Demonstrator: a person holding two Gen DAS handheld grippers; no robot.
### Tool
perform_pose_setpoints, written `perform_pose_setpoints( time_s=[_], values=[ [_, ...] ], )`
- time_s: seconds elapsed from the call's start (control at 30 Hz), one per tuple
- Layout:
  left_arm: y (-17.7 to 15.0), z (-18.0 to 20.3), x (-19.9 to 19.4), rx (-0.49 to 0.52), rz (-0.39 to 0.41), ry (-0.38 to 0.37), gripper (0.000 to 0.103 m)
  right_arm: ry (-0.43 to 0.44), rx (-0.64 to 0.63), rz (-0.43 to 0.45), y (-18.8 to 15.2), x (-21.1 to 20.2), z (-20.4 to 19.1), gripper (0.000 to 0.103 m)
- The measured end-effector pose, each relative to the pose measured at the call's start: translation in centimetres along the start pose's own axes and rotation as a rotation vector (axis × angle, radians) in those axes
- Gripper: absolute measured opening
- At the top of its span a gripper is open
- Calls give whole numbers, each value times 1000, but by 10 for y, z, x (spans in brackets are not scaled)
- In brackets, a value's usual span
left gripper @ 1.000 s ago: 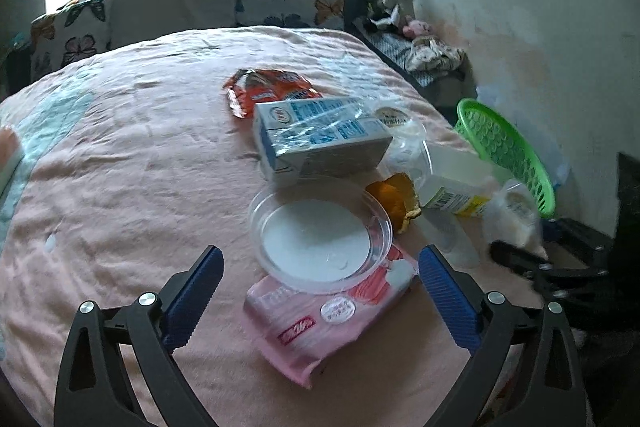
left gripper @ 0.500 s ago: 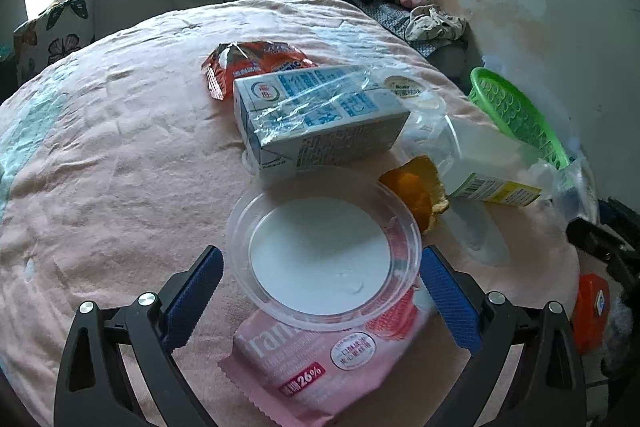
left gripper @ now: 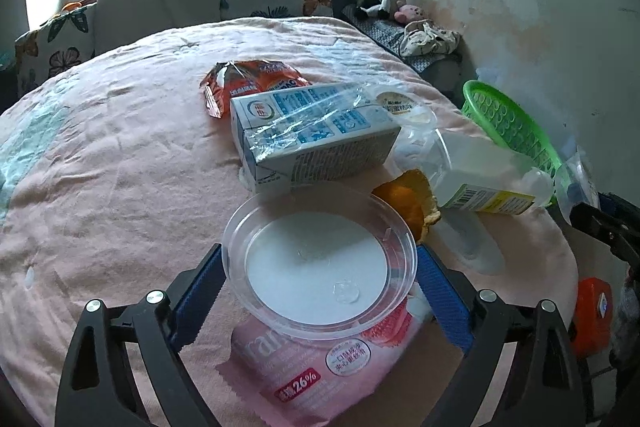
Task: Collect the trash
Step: 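Grasp the clear round plastic lid with the left tool while the right tool holds the cup, then drop the cup into the green basket with the right tool while the left tool drops the lid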
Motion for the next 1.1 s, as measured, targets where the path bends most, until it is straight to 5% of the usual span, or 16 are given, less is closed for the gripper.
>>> perform_pose_setpoints(
  time_s=[0.27,0.63,1.1],
  values=[
    [-6,7,-31,0,41,-22,89,-9,54,27,6,-12,25,65],
    [19,48,-70,16,108,-112,89,-100,178,22,5,-14,115,65],
    [71,142,-48,112,114,-177,89,-137,234,-30,-11,11,187,72]
  ],
)
Point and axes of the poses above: each gripper's, at about its wrist camera, not at the fingertips, and x roughly the way its jaws point, z to its right, y to its top, the point moved 9 cm from there along x, roughly the way its jaws point, and after that the axes turned 6 degrees about -x, right-handed, at the moved point
